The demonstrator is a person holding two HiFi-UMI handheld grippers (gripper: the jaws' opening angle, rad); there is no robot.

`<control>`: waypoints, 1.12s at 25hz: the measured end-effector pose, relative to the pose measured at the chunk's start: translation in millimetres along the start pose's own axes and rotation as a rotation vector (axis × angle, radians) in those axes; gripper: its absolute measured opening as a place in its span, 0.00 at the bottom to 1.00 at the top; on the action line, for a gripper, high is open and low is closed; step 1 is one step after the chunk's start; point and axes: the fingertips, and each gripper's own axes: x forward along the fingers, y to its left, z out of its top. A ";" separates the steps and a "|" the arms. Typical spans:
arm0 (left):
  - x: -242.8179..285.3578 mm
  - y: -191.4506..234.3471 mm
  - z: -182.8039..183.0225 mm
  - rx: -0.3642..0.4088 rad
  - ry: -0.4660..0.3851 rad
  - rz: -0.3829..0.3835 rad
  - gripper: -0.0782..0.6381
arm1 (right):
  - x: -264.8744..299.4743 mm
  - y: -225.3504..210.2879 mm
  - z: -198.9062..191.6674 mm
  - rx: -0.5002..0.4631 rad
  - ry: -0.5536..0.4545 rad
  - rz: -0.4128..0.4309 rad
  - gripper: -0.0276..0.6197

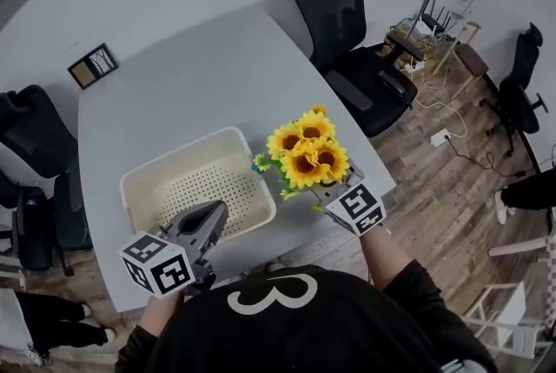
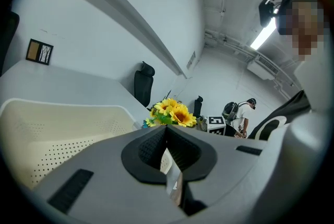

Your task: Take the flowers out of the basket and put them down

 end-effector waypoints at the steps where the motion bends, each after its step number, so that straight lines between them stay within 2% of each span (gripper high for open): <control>1: -0.2 0.3 -1.4 -0.002 -0.002 0.005 0.12 | 0.7 1.8 -6.5 0.005 0.006 0.005 0.27; 9: -0.4 8.5 -12.5 -0.023 0.018 0.023 0.12 | 8.2 3.4 -55.2 0.088 0.056 -0.004 0.27; 14: 2.7 7.7 -15.8 -0.025 0.032 0.021 0.12 | 9.1 1.5 -68.3 0.109 0.066 -0.017 0.27; 19: 6.2 5.2 -17.7 -0.024 0.042 0.020 0.12 | 12.3 1.9 -81.0 0.112 0.093 -0.021 0.27; 28: 6.6 2.7 -20.1 -0.022 0.051 0.033 0.12 | 15.4 1.3 -84.0 0.067 0.067 -0.034 0.29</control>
